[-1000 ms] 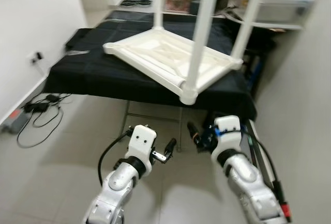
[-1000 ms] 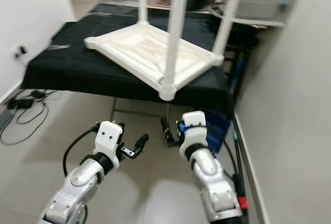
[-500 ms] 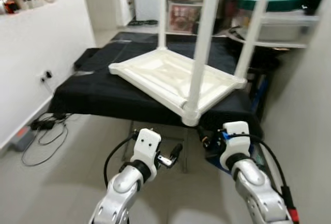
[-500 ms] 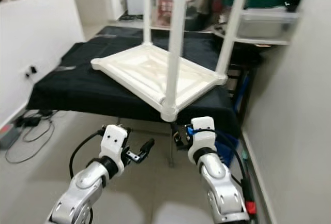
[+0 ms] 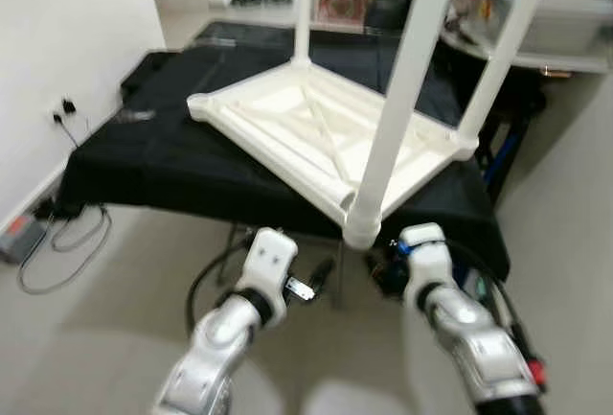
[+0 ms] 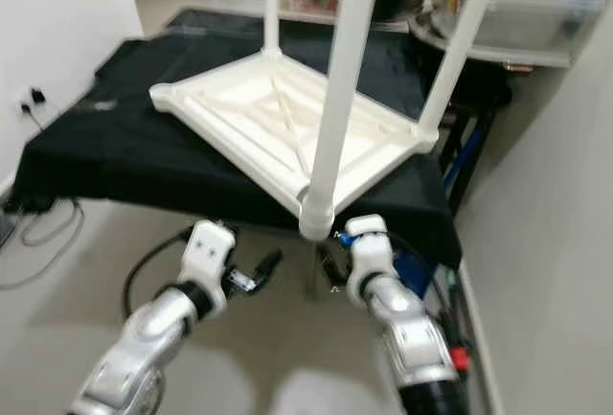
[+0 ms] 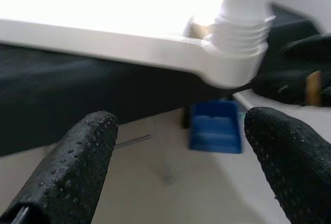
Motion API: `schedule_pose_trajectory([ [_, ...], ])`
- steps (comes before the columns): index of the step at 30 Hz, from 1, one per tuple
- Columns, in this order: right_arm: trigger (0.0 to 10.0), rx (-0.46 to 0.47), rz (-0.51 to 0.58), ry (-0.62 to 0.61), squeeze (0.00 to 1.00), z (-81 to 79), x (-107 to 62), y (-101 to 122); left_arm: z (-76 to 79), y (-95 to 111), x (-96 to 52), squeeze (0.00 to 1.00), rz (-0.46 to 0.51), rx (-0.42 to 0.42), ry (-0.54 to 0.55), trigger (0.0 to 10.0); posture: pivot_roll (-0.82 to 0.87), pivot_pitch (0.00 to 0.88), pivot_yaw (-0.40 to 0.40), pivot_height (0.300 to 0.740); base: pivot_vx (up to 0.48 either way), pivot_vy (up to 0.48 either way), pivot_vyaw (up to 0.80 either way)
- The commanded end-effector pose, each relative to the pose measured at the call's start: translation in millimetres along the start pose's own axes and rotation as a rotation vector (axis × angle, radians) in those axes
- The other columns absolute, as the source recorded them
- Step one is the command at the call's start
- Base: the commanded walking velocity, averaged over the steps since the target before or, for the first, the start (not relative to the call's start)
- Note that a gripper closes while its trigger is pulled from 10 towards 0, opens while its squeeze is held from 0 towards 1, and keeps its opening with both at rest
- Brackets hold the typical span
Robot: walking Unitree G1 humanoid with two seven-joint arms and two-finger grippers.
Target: Building children table
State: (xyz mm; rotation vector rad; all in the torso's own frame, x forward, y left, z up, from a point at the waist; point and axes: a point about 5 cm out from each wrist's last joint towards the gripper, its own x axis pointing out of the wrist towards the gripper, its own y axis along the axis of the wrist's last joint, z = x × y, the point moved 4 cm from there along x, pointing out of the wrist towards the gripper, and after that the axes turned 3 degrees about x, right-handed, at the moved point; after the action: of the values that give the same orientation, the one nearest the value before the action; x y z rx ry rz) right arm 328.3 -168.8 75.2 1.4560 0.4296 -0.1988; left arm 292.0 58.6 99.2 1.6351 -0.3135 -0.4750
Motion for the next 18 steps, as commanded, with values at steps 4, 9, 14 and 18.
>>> schedule_pose_trajectory([
  [4,10.0,0.022,-0.037,-0.004,0.0,10.9,1.0,-1,2.8,2,-2.6,0.0,0.011,0.027,-0.011,10.0,0.12,0.029,-0.056,0.74,0.0,0.0,0.0],
  [9,10.0,0.015,-0.014,-0.011,0.0,16.5,7.7,15,6.4,4,-4.5,0.0,0.019,0.052,-0.027,10.0,0.12,0.039,-0.059,0.74,0.0,0.0,0.0],
  [14,10.0,-0.017,-0.008,0.009,0.0,14.6,10.9,26,5.7,9,-5.0,0.0,0.04,0.087,-0.011,10.0,0.12,0.042,-0.062,0.74,0.0,0.0,0.0],
  [18,10.0,0.002,0.011,0.063,0.0,8.9,15.2,46,11.2,14,-7.6,0.0,0.059,0.097,-0.035,10.0,0.12,0.05,-0.066,0.74,0.0,0.0,0.0],
])
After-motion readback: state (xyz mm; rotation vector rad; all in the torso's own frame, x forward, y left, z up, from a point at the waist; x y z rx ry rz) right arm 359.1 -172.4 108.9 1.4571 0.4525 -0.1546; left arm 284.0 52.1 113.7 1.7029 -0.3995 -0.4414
